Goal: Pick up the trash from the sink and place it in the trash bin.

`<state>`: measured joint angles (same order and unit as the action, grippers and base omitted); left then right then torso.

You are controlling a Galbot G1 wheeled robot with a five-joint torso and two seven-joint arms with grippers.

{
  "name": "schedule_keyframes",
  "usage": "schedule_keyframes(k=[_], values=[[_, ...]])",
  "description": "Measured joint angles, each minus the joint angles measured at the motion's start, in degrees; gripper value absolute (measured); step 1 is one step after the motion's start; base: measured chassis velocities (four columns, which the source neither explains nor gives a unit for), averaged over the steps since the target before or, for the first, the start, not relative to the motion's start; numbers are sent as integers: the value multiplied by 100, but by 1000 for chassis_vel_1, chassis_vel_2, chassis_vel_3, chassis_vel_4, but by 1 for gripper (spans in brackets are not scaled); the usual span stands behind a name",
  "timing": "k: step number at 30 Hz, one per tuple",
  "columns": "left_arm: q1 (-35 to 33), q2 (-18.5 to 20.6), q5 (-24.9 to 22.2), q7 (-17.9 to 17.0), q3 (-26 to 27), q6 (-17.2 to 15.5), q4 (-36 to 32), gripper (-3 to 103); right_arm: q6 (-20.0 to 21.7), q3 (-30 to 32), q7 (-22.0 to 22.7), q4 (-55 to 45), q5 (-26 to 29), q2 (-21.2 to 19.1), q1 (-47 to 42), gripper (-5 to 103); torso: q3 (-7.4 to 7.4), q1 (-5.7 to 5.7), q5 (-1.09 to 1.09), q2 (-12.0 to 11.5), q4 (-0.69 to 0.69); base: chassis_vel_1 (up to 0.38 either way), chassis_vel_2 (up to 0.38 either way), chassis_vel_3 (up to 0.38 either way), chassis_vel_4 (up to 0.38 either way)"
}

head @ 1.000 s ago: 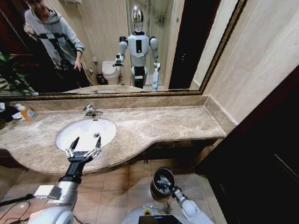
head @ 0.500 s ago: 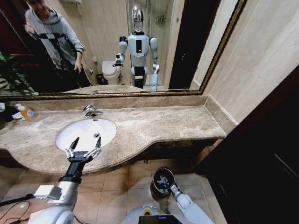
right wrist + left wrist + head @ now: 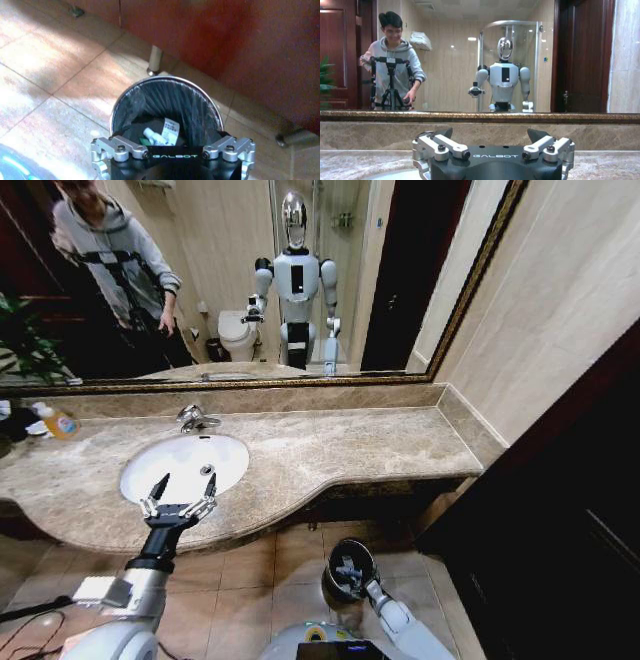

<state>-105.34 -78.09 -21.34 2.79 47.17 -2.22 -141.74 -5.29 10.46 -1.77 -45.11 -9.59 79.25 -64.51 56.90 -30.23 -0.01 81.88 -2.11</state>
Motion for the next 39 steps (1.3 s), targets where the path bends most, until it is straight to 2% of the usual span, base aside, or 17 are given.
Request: schedule_keyframes(k=[6,9,10,14,16,18,20,21,23,24,27,28,31,37,39], values=[[0,0,0,0,0,0,0,100,-39,112,51,-189,87,26,-143,100,0,0,0,0,0,0,0,0,0],[0,0,0,0,0,0,0,100,109,226,185,-891,564,-101,-454,100,0,0,-1,0,0,0,0,0,0],[0,0,0,0,0,0,0,100,109,226,185,-891,564,-101,-454,100,0,0,-1,0,0,0,0,0,0],[0,0,0,0,0,0,0,100,235,450,393,-2370,1310,-488,-1136,100,0,1,0,0,1,0,0,0,0],[0,0,0,0,0,0,0,100,148,576,455,-2662,1366,-547,-1266,100,0,1,-2,0,0,0,0,0,0],[0,0,0,0,0,0,0,100,4,1016,594,-3424,1429,-660,-1646,100,0,0,4,0,0,0,0,0,0],[0,1,0,-1,0,0,0,100,-10,1160,619,-3695,1466,-675,-1775,100,0,0,0,0,1,0,0,0,0],[0,0,0,0,0,0,0,100,-22,1393,650,-4169,1539,-690,-1987,100,0,0,0,0,0,0,0,0,0],[0,0,0,0,0,0,0,100,-51,1685,665,-4816,1596,-648,-2284,100,0,0,2,0,0,0,0,0,0],[0,0,0,0,0,0,0,100,-51,1685,665,-4816,1596,-648,-2284,100,0,0,2,0,0,0,0,0,0],[0,0,0,1,-1,0,0,100,-54,2015,714,-5964,1800,-455,-2871,100,0,0,3,0,1,0,0,0,0],[0,0,0,1,-1,0,0,100,-54,2015,714,-5964,1800,-455,-2871,100,0,0,3,0,1,0,0,0,0],[0,0,0,0,0,0,0,100,-23,2175,776,-6932,1878,-239,-3337,100,0,1,2,1,1,0,0,0,0],[0,0,0,0,0,0,0,100,148,2291,824,-7698,1946,-53,-3434,100,0,0,2,0,1,0,0,0,0],[0,0,0,0,0,0,0,100,340,2303,870,-8054,1974,39,-3303,100,0,0,1,0,0,0,0,0,0]])
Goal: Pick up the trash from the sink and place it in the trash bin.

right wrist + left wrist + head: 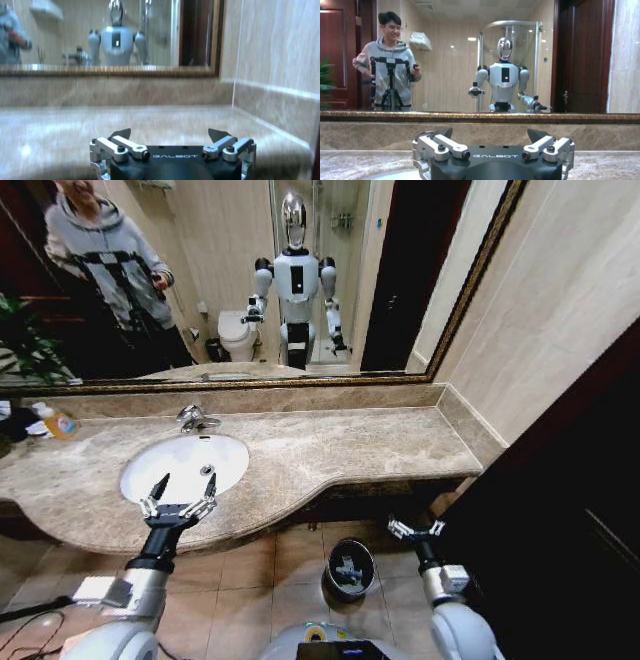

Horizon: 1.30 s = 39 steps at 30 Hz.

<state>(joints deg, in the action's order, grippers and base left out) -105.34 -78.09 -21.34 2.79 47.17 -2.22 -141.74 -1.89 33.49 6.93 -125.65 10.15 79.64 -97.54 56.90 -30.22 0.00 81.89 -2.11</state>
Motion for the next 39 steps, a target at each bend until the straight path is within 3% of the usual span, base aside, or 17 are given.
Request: schedule_keyframes(k=[12,23,39], values=[[0,0,0,0,0,0,0,100,581,-144,61,-960,-104,100,143,100,0,0,0,0,0,0,0,0,0],[0,0,0,0,0,0,0,100,489,-285,31,-1002,-465,138,-2,100,0,0,0,0,0,0,0,0,0],[0,0,0,0,0,0,0,100,475,-299,20,-962,-493,141,-8,100,0,0,0,0,0,0,0,0,0]])
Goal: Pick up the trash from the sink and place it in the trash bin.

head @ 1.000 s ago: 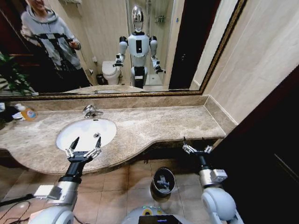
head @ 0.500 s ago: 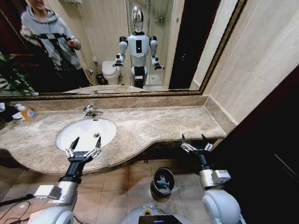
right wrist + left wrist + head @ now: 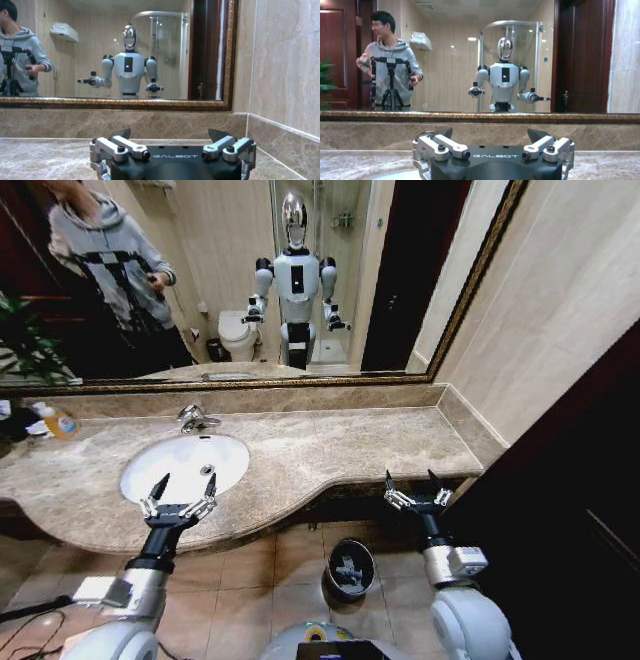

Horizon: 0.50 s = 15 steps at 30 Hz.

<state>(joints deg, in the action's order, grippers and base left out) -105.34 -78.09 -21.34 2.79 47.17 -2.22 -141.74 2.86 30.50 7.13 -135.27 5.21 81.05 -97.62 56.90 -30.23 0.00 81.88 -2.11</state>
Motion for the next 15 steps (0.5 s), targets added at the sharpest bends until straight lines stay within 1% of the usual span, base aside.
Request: schedule_keyframes(k=[15], values=[[0,0,0,0,0,0,0,100,-6,1,-5,9,1,1,2,100,0,0,0,0,0,0,0,0,0]])
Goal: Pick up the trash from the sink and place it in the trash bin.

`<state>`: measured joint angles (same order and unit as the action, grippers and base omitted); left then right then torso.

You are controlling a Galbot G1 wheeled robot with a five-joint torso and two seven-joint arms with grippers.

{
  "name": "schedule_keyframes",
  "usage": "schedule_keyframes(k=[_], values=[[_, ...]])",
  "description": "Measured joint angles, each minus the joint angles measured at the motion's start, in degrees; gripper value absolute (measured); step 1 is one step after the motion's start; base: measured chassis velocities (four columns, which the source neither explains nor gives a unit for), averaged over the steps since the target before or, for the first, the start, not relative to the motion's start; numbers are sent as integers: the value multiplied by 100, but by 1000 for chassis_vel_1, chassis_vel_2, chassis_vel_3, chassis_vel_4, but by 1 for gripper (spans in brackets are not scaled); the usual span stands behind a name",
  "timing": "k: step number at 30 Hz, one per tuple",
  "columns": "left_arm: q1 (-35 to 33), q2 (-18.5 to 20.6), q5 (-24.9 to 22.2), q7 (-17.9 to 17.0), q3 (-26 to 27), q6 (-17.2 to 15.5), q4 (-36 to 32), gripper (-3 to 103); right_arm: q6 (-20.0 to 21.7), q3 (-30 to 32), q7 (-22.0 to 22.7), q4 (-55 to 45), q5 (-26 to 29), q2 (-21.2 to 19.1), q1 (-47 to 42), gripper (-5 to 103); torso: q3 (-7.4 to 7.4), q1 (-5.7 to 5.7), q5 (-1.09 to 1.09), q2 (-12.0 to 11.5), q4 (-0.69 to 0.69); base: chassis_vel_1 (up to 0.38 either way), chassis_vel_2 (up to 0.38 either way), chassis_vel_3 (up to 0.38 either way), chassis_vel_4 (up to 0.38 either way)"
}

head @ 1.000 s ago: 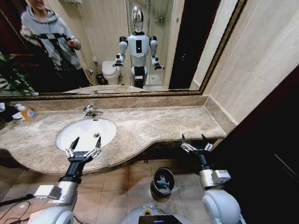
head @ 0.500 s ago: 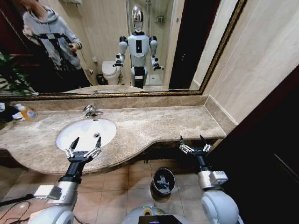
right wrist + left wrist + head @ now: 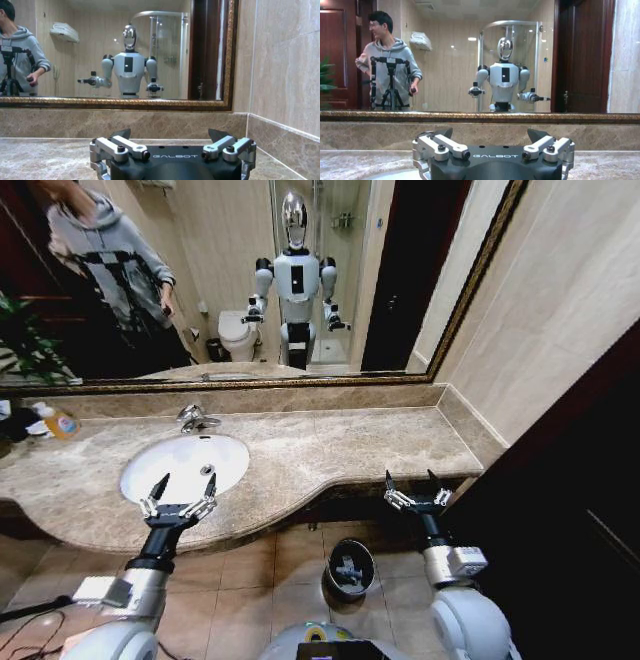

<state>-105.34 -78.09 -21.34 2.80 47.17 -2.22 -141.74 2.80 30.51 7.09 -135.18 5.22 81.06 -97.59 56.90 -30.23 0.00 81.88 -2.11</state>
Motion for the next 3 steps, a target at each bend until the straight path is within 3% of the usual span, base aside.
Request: schedule_keyframes(k=[3], values=[[0,0,0,0,0,0,0,100,-2,0,-1,1,1,0,0,100,0,0,0,0,0,0,0,0,0]])
